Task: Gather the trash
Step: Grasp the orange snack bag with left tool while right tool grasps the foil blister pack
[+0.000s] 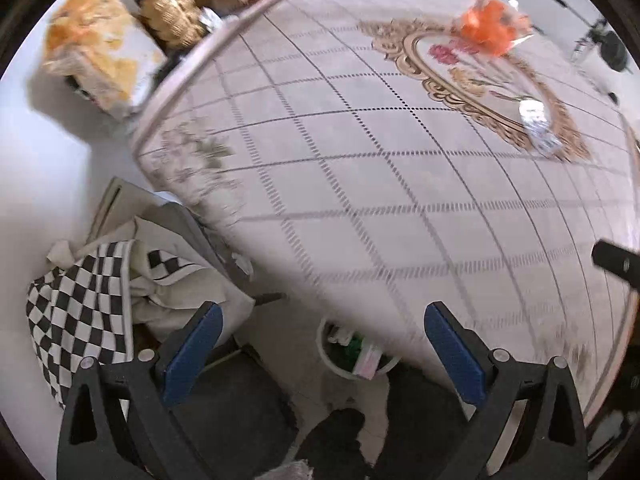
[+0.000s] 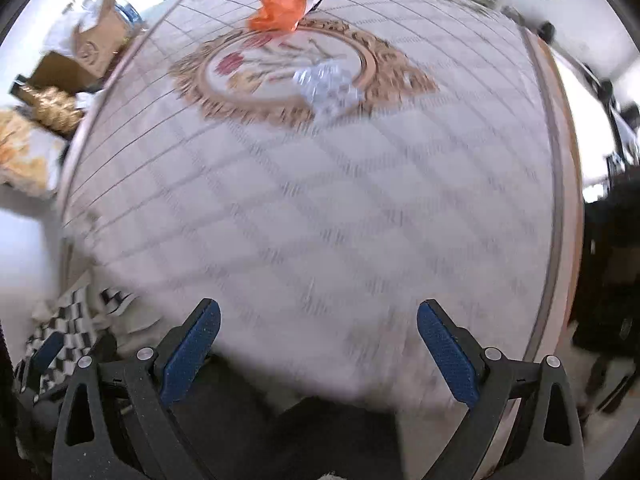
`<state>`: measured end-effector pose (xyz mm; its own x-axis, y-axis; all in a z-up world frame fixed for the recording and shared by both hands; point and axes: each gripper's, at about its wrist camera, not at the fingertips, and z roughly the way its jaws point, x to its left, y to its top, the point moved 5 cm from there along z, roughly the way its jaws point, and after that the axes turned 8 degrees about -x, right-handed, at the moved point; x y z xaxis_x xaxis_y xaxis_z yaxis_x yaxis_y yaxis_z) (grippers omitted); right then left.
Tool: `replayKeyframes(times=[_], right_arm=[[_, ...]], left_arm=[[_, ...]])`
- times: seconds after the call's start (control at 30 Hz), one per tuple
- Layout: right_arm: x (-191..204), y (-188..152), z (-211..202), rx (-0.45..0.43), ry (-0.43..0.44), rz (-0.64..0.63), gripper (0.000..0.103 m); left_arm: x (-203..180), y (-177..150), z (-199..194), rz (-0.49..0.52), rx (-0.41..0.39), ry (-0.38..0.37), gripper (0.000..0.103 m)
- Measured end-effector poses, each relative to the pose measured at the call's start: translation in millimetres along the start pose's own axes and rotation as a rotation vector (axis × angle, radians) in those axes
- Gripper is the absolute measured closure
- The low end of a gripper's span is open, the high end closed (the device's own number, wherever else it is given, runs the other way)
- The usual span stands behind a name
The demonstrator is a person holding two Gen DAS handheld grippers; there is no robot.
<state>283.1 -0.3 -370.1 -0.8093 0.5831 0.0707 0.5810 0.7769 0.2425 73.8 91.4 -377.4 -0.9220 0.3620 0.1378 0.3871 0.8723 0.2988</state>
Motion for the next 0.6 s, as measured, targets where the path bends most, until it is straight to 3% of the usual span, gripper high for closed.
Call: replayKeyframes(times=[0.17, 0.27, 0.37, 0.4, 0.47, 0.5, 0.6], right_arm=[[-15, 95, 76, 0.035, -0.025, -0.072, 0.003], [-9, 132, 106, 0.050, 0.004, -0.120, 0.007], [3, 153, 125, 0.052, 0.014, -0.176, 0.013], [6, 156, 132, 0.058, 0.001, -0.195, 0.023], [16, 161, 132, 0.019, -0.024, -0.233, 0.034], [20, 162, 132, 0.009, -0.018, -0.244, 0.046], [15, 164, 135, 0.024, -0.002, -0.184, 0.046]], left_arm=[[-40, 43, 56, -0.071, 0.129, 0.009, 0.000], [-53, 61, 80, -0.078, 0.178, 0.032, 0.000], [-58, 74, 90, -0.059, 0.183, 0.073, 0.000], [-58, 79, 93, -0.057, 0.184, 0.088, 0.000], [-58, 87, 94, -0.056, 0.188, 0.105, 0.000], [-58, 92, 95, -0.055, 0.189, 0.109, 0.000], [-67, 117, 88, -0.042, 0.160, 0.112, 0.000]])
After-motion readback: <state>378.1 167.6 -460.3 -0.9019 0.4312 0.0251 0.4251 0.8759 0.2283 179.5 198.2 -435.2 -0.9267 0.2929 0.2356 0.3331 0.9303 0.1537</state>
